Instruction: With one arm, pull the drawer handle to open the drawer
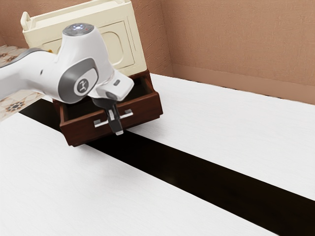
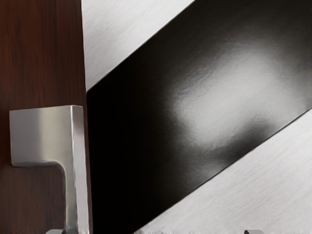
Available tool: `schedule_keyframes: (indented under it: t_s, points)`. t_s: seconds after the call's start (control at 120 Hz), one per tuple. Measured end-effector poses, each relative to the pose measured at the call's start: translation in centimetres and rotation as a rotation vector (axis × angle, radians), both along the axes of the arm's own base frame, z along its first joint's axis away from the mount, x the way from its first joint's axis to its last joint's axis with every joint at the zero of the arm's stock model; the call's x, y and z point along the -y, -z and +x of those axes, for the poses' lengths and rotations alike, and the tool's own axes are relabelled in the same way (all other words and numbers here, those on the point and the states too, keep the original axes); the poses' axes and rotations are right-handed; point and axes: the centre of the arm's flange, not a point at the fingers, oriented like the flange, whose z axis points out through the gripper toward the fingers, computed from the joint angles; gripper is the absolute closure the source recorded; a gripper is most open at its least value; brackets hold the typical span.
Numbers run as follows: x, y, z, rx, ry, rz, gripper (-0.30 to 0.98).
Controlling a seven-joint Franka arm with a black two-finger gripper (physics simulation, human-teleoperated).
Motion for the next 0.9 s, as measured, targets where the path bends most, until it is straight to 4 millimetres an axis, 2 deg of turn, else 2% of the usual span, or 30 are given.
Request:
schedule_keyframes:
  t_s: [0.333,0.45,0.583,0.758,0.9]
  points:
    - [1.5,-0.1,-0.8,-0.001,0.013,-0.002,0.22]
    - [1.8,-1.6,-1.3,0.021,0.020,0.027,0.20]
    - [2.5,-4.6,-2.5,0.062,0.029,0.071,0.12]
    - [6.2,-7.7,-3.3,0.104,0.078,0.069,0.05]
    - [5.2,-8.3,-3.9,0.084,0.052,-0.032,0.03]
